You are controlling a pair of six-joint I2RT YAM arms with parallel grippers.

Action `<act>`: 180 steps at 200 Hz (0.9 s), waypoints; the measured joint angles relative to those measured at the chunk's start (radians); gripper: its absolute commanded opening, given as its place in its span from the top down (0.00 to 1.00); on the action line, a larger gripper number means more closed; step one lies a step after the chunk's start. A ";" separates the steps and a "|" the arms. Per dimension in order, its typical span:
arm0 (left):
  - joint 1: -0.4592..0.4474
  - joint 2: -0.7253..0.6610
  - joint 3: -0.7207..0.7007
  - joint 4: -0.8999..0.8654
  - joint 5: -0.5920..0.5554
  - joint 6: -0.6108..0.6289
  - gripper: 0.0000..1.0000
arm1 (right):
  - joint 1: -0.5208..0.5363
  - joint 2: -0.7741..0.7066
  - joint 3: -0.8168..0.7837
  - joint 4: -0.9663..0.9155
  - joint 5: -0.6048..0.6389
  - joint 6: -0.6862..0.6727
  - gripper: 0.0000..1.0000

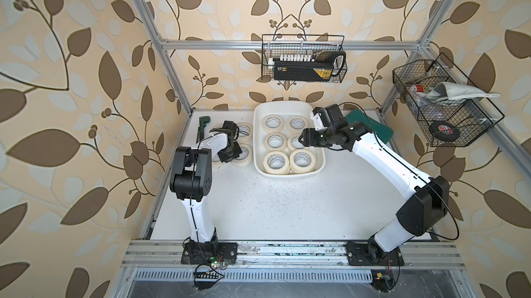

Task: Take out the art tape in the storage box
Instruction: Place the art tape at the center of the board.

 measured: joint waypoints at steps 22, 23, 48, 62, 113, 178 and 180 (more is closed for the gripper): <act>0.000 0.000 0.006 0.000 0.000 0.001 0.58 | 0.000 0.000 0.000 -0.005 -0.003 0.000 0.34; 0.000 0.000 0.007 0.000 0.001 0.002 0.58 | 0.000 0.000 0.000 -0.005 -0.003 0.000 0.34; 0.000 0.000 0.030 -0.011 0.000 0.005 0.48 | 0.000 0.001 0.000 -0.010 -0.003 -0.003 0.34; 0.000 0.000 0.042 -0.022 -0.002 0.006 0.43 | 0.000 0.006 0.001 -0.017 -0.002 -0.009 0.34; 0.000 -0.069 0.051 -0.088 0.019 0.028 0.13 | 0.002 0.045 0.002 -0.053 0.013 -0.025 0.34; 0.000 -0.258 0.101 -0.188 0.132 0.080 0.01 | 0.043 0.075 0.006 -0.064 0.027 -0.042 0.34; 0.000 -0.265 0.102 -0.190 0.137 0.081 0.01 | 0.046 0.077 0.007 -0.065 0.027 -0.042 0.34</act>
